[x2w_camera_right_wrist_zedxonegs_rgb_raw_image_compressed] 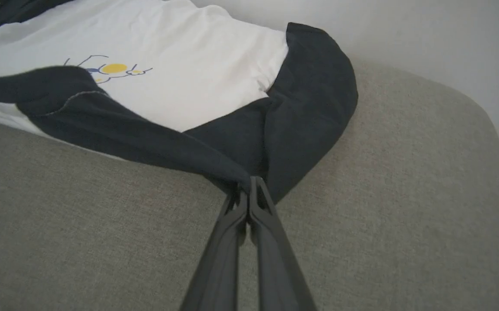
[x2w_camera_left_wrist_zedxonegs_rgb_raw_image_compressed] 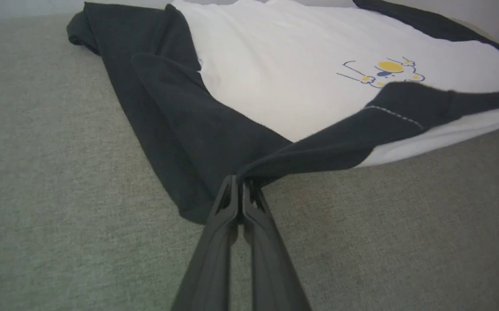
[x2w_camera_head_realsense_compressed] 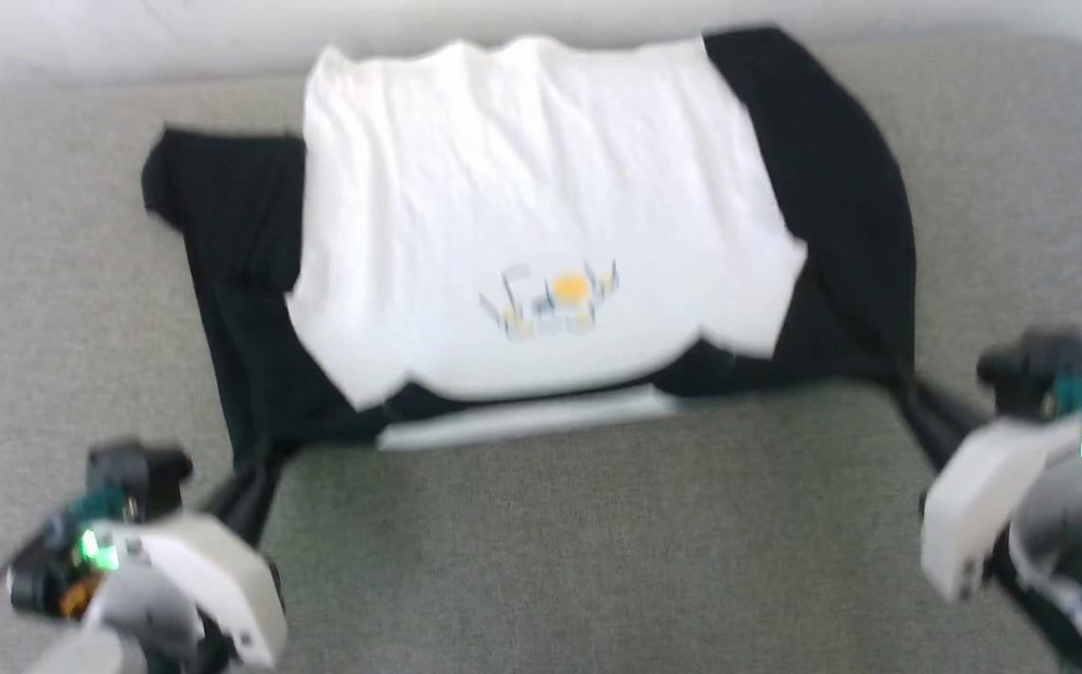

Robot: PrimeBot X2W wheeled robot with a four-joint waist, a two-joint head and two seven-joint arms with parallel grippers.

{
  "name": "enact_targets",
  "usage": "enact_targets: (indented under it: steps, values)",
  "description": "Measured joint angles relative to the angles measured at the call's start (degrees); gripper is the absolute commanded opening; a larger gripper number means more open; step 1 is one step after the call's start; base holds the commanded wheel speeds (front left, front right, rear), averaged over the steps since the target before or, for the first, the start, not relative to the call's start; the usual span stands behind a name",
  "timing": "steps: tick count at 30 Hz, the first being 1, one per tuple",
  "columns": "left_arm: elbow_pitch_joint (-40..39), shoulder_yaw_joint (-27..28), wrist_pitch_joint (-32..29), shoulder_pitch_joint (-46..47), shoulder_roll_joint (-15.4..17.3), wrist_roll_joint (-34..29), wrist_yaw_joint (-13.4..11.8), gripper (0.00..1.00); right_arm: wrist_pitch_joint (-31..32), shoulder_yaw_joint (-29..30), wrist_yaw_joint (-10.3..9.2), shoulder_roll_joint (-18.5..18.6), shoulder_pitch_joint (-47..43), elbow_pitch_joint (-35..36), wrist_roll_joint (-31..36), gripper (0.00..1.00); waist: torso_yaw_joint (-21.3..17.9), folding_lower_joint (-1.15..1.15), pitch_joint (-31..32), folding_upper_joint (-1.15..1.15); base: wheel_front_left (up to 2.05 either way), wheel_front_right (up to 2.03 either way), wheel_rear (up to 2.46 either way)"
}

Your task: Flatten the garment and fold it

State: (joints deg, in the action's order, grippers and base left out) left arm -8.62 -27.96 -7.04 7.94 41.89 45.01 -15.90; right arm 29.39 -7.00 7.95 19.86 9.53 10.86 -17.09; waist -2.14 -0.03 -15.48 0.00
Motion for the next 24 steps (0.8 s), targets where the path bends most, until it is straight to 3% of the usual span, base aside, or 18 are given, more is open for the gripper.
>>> enact_targets:
  steps: [5, 10, 20, 21, 22, 23, 24]
  values:
    - [-2.47, -0.26, 1.13, -7.27, -0.56, 1.58, -2.82, 0.0, 3.96, 2.82, -0.02, -3.97, -9.73, 5.16, 1.66, 0.0, -0.01, 0.01, 2.83, 0.0, 0.0, 0.0, 0.0]
    - [-2.91, -0.89, 2.12, -12.6, -1.42, 2.65, -3.92, 0.0, 5.87, 4.78, -0.03, -6.8, -15.93, 6.87, 3.08, 0.0, 0.12, 0.02, 4.21, 0.0, 0.0, 0.0, 0.0]
    - [1.24, -4.63, 3.9, -16.33, -4.44, 2.87, -3.71, 0.0, 6.2, 5.05, -0.09, -9.4, -21.91, 0.88, 4.41, 0.0, 1.25, 0.03, 4.61, 0.0, 0.0, 0.0, 0.0]
    - [2.18, -4.92, 4.55, -15.91, -4.88, 2.32, -3.26, 0.33, 5.71, 4.76, -0.1, -9.51, -21.9, -0.04, 4.41, 0.0, 1.39, 0.03, 4.6, 0.0, 0.0, 0.0, 0.0]
    - [2.87, -5.14, 5.04, -15.58, -5.26, 1.87, -2.97, 0.89, 5.09, 4.54, -0.11, -9.64, -21.89, -0.77, 4.42, 0.4, 1.48, 0.03, 4.64, 0.0, 0.0, 0.0, 0.0]
    - [3.55, -5.25, 5.57, -15.27, -5.77, 1.71, -2.7, 1.0, 4.6, 4.3, -0.19, -9.72, -21.9, -1.33, 4.32, 1.0, 1.55, 0.03, 4.76, 0.0, 0.0, 0.0, 0.0]
    - [4.01, -5.23, 6.16, -14.97, -6.34, 1.72, -2.41, 1.0, 4.25, 4.22, -0.31, -9.88, -21.9, -1.8, 4.23, 1.0, 1.6, 0.03, 4.93, 0.0, 0.0, 0.0, 0.0]
